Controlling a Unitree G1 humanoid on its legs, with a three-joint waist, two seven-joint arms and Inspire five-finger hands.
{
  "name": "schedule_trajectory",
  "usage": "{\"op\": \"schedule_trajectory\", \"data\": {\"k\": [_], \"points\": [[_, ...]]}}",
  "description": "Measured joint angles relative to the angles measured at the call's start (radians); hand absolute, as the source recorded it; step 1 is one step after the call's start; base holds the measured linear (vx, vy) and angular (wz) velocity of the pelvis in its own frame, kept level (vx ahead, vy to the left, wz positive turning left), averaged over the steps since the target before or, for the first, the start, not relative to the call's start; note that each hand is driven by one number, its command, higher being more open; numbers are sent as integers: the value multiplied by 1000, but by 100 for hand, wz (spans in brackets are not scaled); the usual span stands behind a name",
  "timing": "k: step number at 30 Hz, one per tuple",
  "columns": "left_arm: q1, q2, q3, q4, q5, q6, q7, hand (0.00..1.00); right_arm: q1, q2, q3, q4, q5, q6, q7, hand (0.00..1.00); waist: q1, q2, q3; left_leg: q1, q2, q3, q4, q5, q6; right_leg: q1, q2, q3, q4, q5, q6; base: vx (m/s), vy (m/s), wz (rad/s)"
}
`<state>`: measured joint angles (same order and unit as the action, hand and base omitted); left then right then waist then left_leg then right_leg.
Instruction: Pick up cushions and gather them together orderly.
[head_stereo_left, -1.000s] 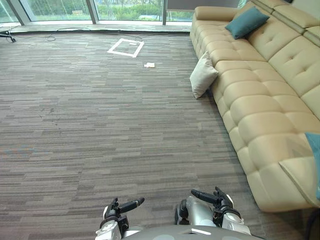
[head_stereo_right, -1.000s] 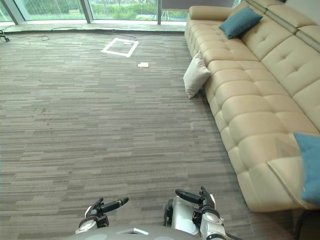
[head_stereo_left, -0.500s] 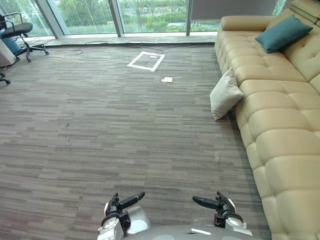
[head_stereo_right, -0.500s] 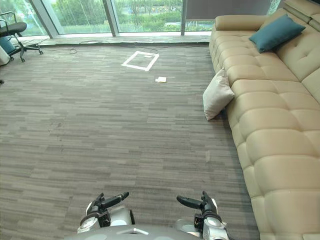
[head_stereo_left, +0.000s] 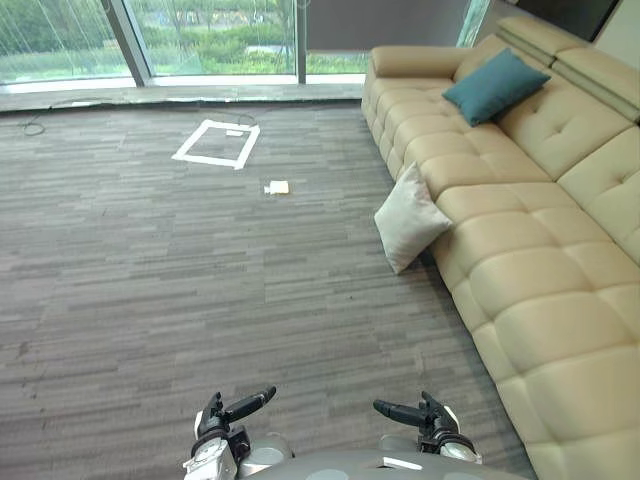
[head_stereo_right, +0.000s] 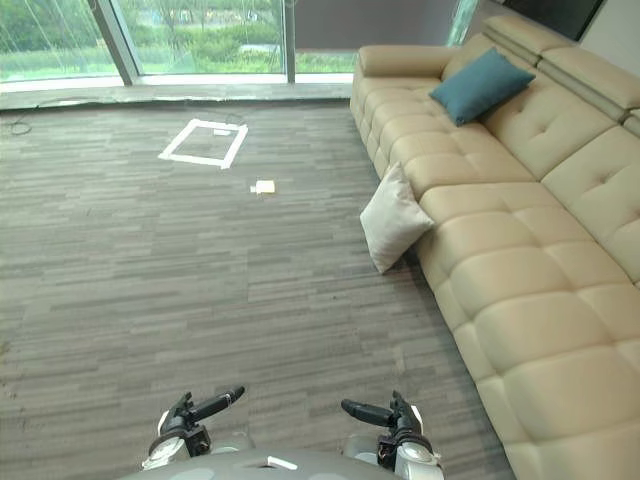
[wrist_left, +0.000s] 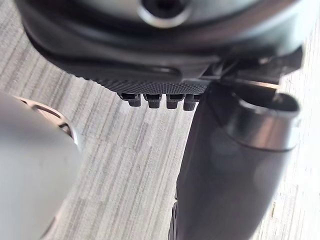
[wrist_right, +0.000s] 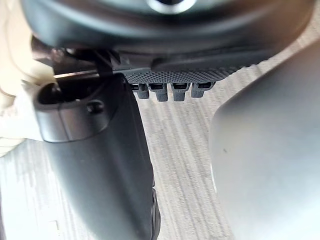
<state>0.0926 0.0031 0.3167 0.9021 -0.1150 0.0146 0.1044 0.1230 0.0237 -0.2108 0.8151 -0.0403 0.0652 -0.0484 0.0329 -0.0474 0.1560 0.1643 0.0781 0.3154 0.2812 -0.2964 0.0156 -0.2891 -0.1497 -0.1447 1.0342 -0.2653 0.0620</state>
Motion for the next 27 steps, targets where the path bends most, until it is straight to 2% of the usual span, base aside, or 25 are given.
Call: {"op": "schedule_trajectory", "data": {"k": [3, 4, 5, 6, 7, 8, 9, 10, 11, 12, 13, 14, 15, 16, 18, 20, 21, 23, 24, 25, 26, 27], "points": [[1, -9, 0, 17, 7, 4, -1, 100, -14, -14, -7, -3, 1, -5, 0, 100, -17, 20, 12, 80, 20, 2, -49, 2, -3, -47, 29, -71, -199, -11, -26, 430, -82, 17], [3, -6, -10, 25, 9, 7, -4, 100, -17, -13, -7, -9, 1, -5, 0, 100, -25, 20, 12, 131, 17, -1, -91, 1, -5, -58, 48, -85, -400, 29, -27, 627, -181, 41], [10, 5, -28, 28, 15, 9, -6, 100, -9, -8, -6, -7, 2, -4, 2, 100, -31, 7, 9, 185, -6, -28, -125, -2, -26, -44, 58, -69, -531, 212, -92, 689, -239, 34], [9, -17, -29, 45, 18, 10, -6, 100, -28, -23, -7, -1, -3, -1, 6, 100, -28, 44, 10, 204, 28, -39, -120, 0, -47, -37, 80, -84, -501, 188, -145, 686, -271, 16], [9, -28, -27, 47, 19, 12, -5, 100, -34, -27, -2, 0, -9, -2, 5, 100, -28, 56, 2, 192, 40, -42, -104, 11, -64, -37, 87, -87, -499, 166, -153, 666, -296, 11], [6, -39, -27, 42, 32, 12, -11, 100, -34, -26, -4, 0, -16, -6, 4, 100, -29, 70, 1, 167, 56, -65, -48, 37, -96, -31, 87, -101, -480, 119, -156, 592, -296, 30], [3, -43, -26, 40, 42, 11, -19, 100, -37, -31, -5, -2, -22, 1, 10, 100, -34, 75, 4, 132, 77, -96, 50, 53, -109, -4, 91, -117, -480, 86, -159, 474, -256, 50], [-2, -41, -23, 38, 47, 12, -22, 100, -34, -33, -4, 5, -32, 6, 11, 100, -36, 77, 5, 71, 106, -151, 207, 88, -135, 42, 98, -134, -495, 60, -159, 423, -240, 45], [3, -40, -11, 25, 47, 11, -24, 100, -24, -32, -3, 7, -37, 13, 9, 100, -32, 73, 8, -14, 137, -211, 452, 142, -200, 118, 121, -145, -535, 40, -160, 319, -181, 28], [6, -41, -9, 22, 47, 10, -23, 100, -21, -33, -2, 7, -37, 13, 9, 100, -31, 74, 8, -36, 145, -214, 514, 147, -209, 137, 127, -146, -547, 36, -161, 442, -221, 5], [12, -41, 6, 13, 47, 10, -25, 100, -19, -32, 3, 9, -37, 13, 8, 100, -32, 76, 8, -96, 170, -208, 656, 149, -213, 190, 147, -146, -581, 28, -162, 349, -152, -4], [15, -40, 15, 6, 47, 10, -26, 100, -21, -33, 9, 14, -37, 13, 6, 100, -32, 74, 8, -149, 188, -190, 744, 142, -200, 232, 160, -145, -611, 17, -155, 393, -149, -9], [20, -37, 23, -23, 43, 7, -23, 100, -19, -31, 15, 31, -36, 17, 2, 100, -24, 62, 11, -262, 212, -135, 788, 113, -153, 311, 174, -133, -674, 9, -152, 229, -71, -14], [20, -35, 22, -32, 39, 7, -23, 100, -18, -30, 15, 38, -36, 21, 1, 100, -15, 59, 13, -295, 211, -113, 759, 100, -140, 333, 175, -125, -694, 8, -149, 279, -61, -31], [16, -37, 22, -46, 35, 4, -23, 100, -19, -31, 14, 53, -36, 26, -1, 100, 0, 54, 15, -350, 201, -69, 632, 65, -115, 375, 174, -103, -728, 10, -146, 265, -5, -39], [14, -41, 23, -57, 32, -9, -22, 100, -19, -28, 9, 58, -36, 35, -6, 100, 15, 50, 20, -393, 166, -70, 393, 59, -117, 437, 168, -58, -763, -1, -128, 400, 95, -54], [14, -40, 23, -57, 27, -11, -22, 100, -19, -26, 9, 61, -36, 35, -6, 100, 17, 48, 21, -399, 152, -79, 336, 63, -121, 453, 163, -47, -774, -5, -122, 402, 132, -55], [12, -39, 24, -58, 15, -14, -22, 100, -19, -21, 9, 63, -35, 34, -7, 100, 19, 43, 24, -427, 109, -115, 157, 101, -125, 497, 137, 2, -797, -38, -88, 420, 202, -59], [12, -39, 24, -58, 8, -14, -21, 100, -18, -21, 9, 63, -35, 34, -7, 100, 19, 43, 24, -433, 106, -115, 134, 113, -127, 506, 131, 13, -798, -49, -76, 449, 260, -65], [13, -39, 24, -58, -2, -14, -16, 100, -14, -21, 8, 64, -33, 34, -8, 100, 21, 45, 23, -440, 105, -111, 110, 149, -111, 526, 121, 39, -796, -78, -50, 534, 324, -59], [13, -34, 24, -58, -8, -13, -16, 100, -7, -17, 8, 64, -31, 34, -9, 100, 25, 39, 16, -442, 96, -106, 147, 218, -84, 542, 102, 64, -794, -101, -24, 652, 391, -68], [13, -26, 24, -56, -9, -12, -16, 100, 1, -8, 8, 64, -31, 34, -9, 100, 31, 31, -4, -450, 82, -96, 172, 232, -65, 541, 80, 82, -784, -114, -1, 679, 392, -59]]}}
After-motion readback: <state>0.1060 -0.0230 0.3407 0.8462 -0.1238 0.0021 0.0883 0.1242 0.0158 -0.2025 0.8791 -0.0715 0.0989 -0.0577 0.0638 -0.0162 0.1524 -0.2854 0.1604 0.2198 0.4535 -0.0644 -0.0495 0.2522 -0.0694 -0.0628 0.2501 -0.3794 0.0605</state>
